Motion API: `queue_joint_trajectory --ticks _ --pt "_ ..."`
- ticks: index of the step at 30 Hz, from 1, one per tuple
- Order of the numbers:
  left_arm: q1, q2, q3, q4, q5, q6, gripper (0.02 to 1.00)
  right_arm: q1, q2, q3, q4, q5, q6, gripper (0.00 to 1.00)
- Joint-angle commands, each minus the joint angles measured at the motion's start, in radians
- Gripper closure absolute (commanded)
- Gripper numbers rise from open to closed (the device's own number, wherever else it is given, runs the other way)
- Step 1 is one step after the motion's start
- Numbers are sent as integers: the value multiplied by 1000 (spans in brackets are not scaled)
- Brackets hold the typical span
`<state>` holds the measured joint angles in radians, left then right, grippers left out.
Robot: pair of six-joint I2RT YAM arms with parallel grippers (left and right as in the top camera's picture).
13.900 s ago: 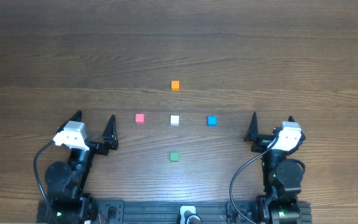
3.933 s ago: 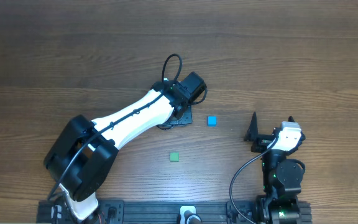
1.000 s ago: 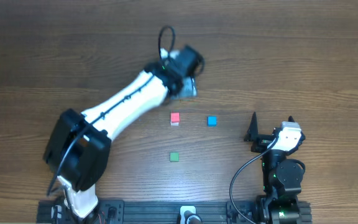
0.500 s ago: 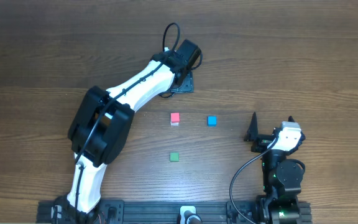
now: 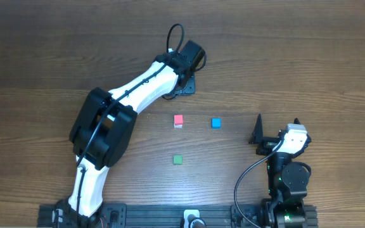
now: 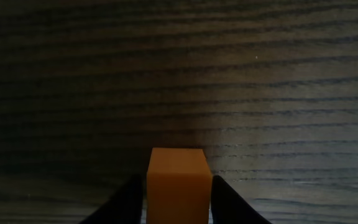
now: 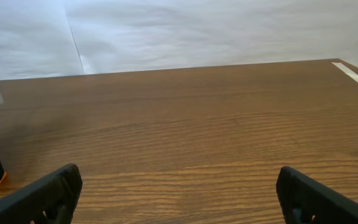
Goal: Stack Cubes
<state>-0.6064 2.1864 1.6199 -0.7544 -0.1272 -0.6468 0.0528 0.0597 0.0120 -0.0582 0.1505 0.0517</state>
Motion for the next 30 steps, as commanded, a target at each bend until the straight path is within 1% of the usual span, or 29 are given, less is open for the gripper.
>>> queue_joint_trajectory --ticks 1,5,11,16,18,21,23,26,30 --pt "-2 11 25 3 7 3 700 -7 -6 -7 -2 -8 3 7" --pt "-2 11 25 3 7 4 776 -7 -6 -7 -2 -8 3 7" --pt "-3 -24 25 -8 5 -6 842 -7 -6 -7 -2 -8 3 7" --pt "-14 -124 25 -62 -16 -24 862 -7 -6 -7 -2 -8 3 9" --pt "-26 -174 25 -107 -39 -44 864 -7 -6 -7 -2 -7 3 7" --pt "-49 -239 24 -183 -39 -76 869 -7 -6 -7 -2 -8 3 9" --pt "-76 -272 22 -246 -43 -103 869 -7 -6 -7 -2 -8 3 7" --pt "-124 -294 20 -323 -75 -155 873 -7 -6 -7 -2 -7 3 7" --pt "-188 -294 -4 -327 -80 -193 871 -7 -6 -7 -2 -8 3 9"
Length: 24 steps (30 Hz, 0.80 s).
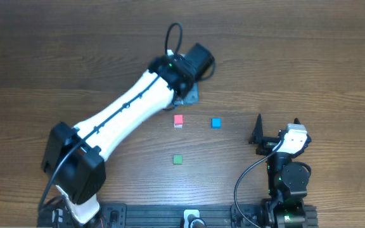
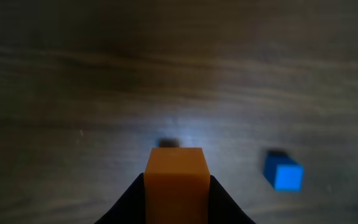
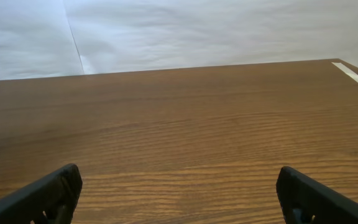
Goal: Stack Cubes
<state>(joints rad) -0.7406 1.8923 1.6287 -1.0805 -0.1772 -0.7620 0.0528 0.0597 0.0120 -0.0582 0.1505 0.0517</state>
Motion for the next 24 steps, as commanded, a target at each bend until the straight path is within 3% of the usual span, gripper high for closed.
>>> queue_joint_trajectory --ticks 1,6,24 --pt "-62 0 -24 -1 -30 -95 871 -7 -6 -7 -2 -8 3 9" --pt "-72 0 -89 19 -15 -160 877 -7 -6 -7 -2 -8 3 9" --pt "-69 0 -185 73 -4 -169 877 -7 -6 -7 -2 -8 3 9"
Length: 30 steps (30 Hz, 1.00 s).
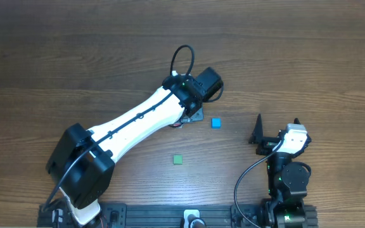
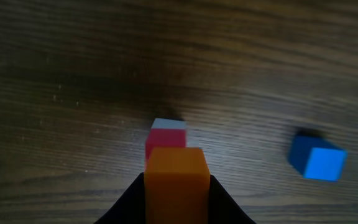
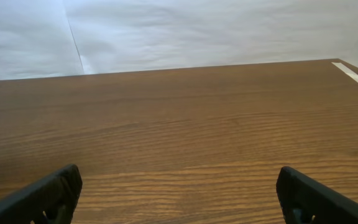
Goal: Stack Cubes
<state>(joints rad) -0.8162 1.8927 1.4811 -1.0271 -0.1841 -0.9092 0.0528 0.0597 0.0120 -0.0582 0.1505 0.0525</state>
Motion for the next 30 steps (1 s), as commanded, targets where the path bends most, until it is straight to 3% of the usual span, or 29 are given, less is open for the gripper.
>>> queue_joint_trajectory --ticks 1,30 --pt "6 -1 -42 28 4 -23 877 -7 -6 -7 -2 -8 2 7" --pt "18 -2 -71 48 8 -24 879 -7 -6 -7 -2 -8 2 9"
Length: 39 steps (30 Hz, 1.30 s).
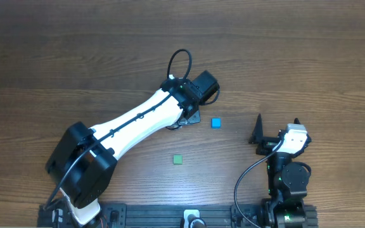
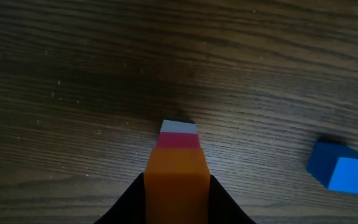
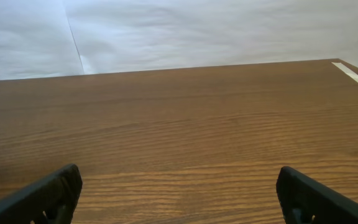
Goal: Stack Cubes
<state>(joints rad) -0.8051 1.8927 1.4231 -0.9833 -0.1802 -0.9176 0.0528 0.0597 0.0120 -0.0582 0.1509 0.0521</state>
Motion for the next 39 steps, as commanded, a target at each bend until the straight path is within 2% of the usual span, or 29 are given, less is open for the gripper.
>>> queue_joint_trajectory --ticks 1,30,35,39 --pt "7 -2 -13 5 4 -16 879 -7 -6 -7 -2 -8 3 7" --pt "6 -2 -56 34 26 -34 877 -7 -6 -7 -2 -8 3 7" --pt "6 -2 -56 34 26 -34 851 -7 -6 -7 -2 -8 3 9" --pt "6 -2 -56 34 26 -34 763 -7 -6 -7 -2 -8 3 9"
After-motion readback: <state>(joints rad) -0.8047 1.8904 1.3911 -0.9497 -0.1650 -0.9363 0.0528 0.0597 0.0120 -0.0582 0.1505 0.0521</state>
